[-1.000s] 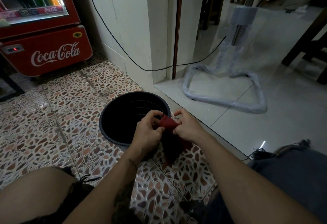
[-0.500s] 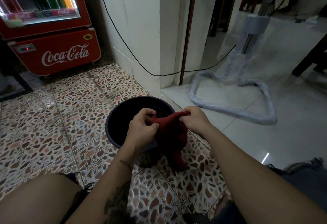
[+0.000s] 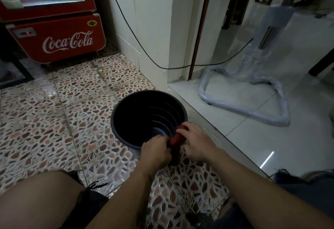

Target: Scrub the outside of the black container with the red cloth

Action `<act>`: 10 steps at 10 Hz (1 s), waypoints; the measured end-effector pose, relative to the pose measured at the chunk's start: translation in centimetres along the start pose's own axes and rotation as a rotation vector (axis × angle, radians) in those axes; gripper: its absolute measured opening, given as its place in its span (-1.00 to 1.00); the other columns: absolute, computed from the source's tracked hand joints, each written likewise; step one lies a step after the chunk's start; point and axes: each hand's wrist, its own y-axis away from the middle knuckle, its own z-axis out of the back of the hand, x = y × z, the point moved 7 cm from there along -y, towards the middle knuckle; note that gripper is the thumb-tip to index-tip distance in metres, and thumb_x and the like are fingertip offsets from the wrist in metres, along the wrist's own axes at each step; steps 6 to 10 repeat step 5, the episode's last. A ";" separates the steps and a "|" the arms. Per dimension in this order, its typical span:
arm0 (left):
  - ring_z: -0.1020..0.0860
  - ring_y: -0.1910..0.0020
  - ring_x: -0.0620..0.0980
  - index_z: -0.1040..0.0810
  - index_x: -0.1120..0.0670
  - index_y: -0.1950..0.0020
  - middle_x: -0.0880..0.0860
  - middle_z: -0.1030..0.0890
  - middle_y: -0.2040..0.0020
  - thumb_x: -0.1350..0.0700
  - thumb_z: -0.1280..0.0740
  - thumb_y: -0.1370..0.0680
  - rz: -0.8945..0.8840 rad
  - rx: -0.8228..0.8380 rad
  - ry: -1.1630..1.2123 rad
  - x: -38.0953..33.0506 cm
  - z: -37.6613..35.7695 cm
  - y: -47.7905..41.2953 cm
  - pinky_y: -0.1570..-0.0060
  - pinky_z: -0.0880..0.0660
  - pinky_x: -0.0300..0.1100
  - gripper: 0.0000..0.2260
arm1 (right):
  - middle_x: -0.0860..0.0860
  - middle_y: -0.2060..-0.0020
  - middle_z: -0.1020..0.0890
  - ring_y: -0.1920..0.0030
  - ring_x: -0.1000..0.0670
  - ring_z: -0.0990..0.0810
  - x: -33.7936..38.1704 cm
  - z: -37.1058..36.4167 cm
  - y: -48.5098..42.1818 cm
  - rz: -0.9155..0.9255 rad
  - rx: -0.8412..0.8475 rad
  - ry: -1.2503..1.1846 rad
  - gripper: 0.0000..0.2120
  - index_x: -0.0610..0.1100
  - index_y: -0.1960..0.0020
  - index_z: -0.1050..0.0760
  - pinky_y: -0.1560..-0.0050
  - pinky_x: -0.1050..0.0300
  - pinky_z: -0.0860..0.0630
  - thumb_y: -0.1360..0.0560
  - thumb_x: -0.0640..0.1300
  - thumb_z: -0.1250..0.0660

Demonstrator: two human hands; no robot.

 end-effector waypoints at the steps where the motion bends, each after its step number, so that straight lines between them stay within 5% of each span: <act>1: -0.60 0.02 0.10 -0.60 0.00 -0.07 0.03 -0.61 -0.02 0.04 -0.28 -0.50 0.005 -0.154 0.003 0.4 0.8 -1.0 0.02 -0.55 0.00 -0.80 | 0.01 -0.54 -0.23 -0.52 -0.08 -0.21 -0.6 -0.5 -1.3 -0.008 -0.083 -0.032 -0.47 -0.04 -0.53 -0.32 -0.48 -0.14 -0.30 -0.57 -0.06 -0.27; 3: -0.62 0.05 0.08 -0.61 -0.02 -0.07 0.01 -0.65 0.01 0.01 -0.32 -0.47 0.031 -0.151 0.045 0.9 2.7 -5.0 0.07 -0.56 -0.04 -0.79 | 0.00 -0.60 -0.13 -0.55 -0.10 -0.18 -0.5 0.6 -7.8 0.001 0.023 -0.046 -0.42 -0.06 -0.58 -0.25 -0.50 -0.06 -0.24 -0.60 -0.03 -0.28; 5: -0.64 -0.04 0.02 -0.66 -0.05 -0.14 0.00 -0.71 -0.07 -0.15 -0.37 -0.50 -0.074 0.114 0.001 2.8 9.0 -14.4 -0.11 -0.55 -0.11 -0.70 | 0.03 -0.50 -0.39 -0.45 -0.12 -0.38 -1.9 5.4 -15.2 0.068 0.264 0.131 -0.34 0.16 -0.51 -0.35 -0.40 -0.13 -0.39 -0.43 0.13 -0.40; 10: -0.64 -0.04 0.02 -0.66 -0.05 -0.14 0.00 -0.71 -0.07 -0.15 -0.37 -0.50 -0.074 0.114 0.001 2.8 9.0 -14.4 -0.11 -0.55 -0.11 -0.70 | 0.03 -0.50 -0.39 -0.45 -0.12 -0.38 -1.9 5.4 -15.2 0.068 0.264 0.131 -0.34 0.16 -0.51 -0.35 -0.40 -0.13 -0.39 -0.43 0.13 -0.40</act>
